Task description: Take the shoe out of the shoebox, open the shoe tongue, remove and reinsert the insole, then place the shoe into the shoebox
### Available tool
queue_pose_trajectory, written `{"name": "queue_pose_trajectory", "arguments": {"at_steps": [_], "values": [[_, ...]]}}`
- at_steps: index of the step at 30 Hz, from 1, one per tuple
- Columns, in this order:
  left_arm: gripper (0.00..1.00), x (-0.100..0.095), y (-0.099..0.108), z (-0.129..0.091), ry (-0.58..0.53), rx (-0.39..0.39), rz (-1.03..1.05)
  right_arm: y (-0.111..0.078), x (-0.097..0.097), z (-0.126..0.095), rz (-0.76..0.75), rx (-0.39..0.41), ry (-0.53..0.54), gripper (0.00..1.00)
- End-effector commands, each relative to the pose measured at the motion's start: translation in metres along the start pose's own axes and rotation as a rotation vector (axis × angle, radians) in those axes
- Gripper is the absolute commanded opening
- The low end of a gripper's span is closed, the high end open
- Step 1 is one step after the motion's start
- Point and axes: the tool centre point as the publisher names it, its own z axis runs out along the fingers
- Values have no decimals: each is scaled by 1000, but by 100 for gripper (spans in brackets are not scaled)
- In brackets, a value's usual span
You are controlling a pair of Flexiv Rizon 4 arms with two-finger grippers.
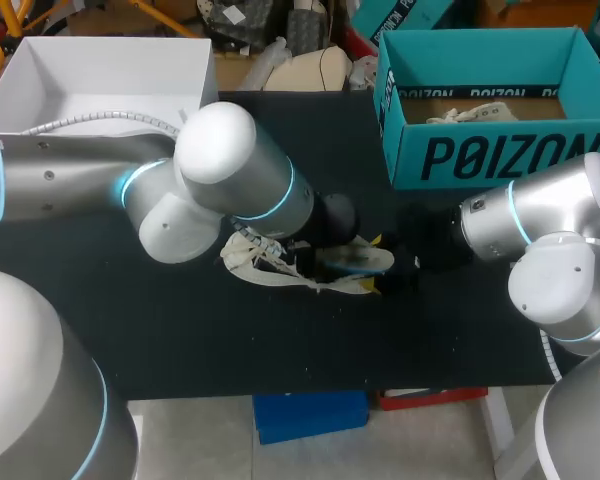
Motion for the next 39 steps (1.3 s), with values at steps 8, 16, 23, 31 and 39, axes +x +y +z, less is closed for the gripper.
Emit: {"name": "queue_pose_trajectory", "arguments": {"at_steps": [8,16,23,31,39], "values": [[96,2,-18,13,-72,-14,45,0,0,2,2,2,-1,0],[65,1,-27,12,-90,5,71,0,0,2,2,2,-1,0],[48,9,-36,11,-85,18,123,0,0,2,2,2,-1,0],[38,13,-34,1,-91,24,128,0,0,2,2,2,-1,0],[0,15,-34,3,-88,26,132,0,0,2,2,2,-1,0]]}}
